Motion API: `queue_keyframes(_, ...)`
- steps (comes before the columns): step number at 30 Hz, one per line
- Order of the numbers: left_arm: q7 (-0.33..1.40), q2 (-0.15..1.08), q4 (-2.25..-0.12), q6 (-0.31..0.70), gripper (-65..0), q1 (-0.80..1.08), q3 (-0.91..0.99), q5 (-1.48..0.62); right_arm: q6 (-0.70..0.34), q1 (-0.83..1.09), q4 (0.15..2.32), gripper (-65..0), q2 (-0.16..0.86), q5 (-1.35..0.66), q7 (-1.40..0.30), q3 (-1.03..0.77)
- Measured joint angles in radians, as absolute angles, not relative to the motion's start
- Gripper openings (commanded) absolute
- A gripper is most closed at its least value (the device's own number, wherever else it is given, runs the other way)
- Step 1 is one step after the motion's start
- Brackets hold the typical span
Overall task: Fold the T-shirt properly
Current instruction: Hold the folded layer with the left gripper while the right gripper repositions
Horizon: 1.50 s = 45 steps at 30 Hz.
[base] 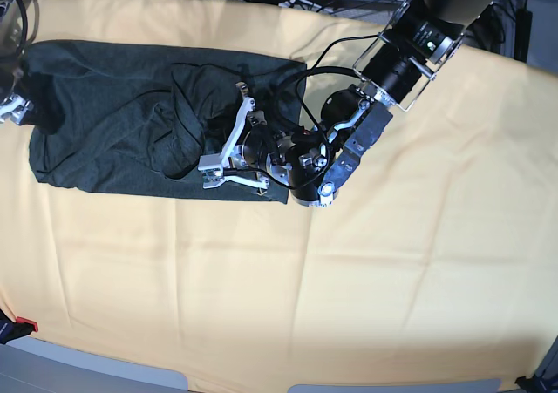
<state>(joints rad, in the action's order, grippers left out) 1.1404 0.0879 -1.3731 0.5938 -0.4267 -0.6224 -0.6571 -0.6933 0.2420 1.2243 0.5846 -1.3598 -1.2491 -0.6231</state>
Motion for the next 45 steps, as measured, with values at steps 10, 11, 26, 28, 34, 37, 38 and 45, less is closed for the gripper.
queue_keyframes(10, 1.14, 0.088, -1.373, 0.594, -65.0, -0.427, -0.622, -0.657, -0.7, 0.246, 1.224, -24.7, 0.579, -1.489, -1.377, -0.617)
queue_keyframes(11, 1.14, 0.088, -1.373, 0.594, -65.0, -0.427, -0.622, -0.657, -0.7, 0.246, 1.224, -24.7, 0.579, -1.489, -1.377, -0.617)
queue_keyframes(26, 1.141, 0.086, -1.373, 0.594, -65.0, -0.427, -0.622, -0.657, -0.7, 0.18, 1.224, -24.7, 0.569, -1.466, -1.397, -0.614)
queue_keyframes(28, 1.141, 0.086, -1.373, 0.594, -65.0, -0.427, -0.622, -0.657, -0.699, 0.173, 1.224, -24.7, 0.568, -1.465, -1.397, -0.612)
queue_keyframes(34, 1.14, 0.086, -1.373, 0.594, -65.0, -0.427, -0.622, -0.657, -0.699, 0.165, 1.223, -38.1, 0.567, -1.462, -1.4, -0.603)
queue_keyframes(37, 1.14, 0.086, -1.373, 0.594, -65.0, -0.427, -0.622, -0.657, -0.699, 0.165, 1.223, -61.4, 0.567, -1.458, -1.401, -0.603)
queue_keyframes(38, 1.14, 0.086, -1.373, 0.594, -65.0, -0.427, -0.622, -0.657, -0.698, 0.165, 1.223, -65.0, 0.567, -1.459, -1.4, -0.603)
queue_keyframes(45, 1.14, 0.086, -1.373, 0.594, -65.0, -0.427, -0.622, -0.657, -0.697, 0.162, 1.223, -65.0, 0.587, -1.456, -1.402, -0.603)
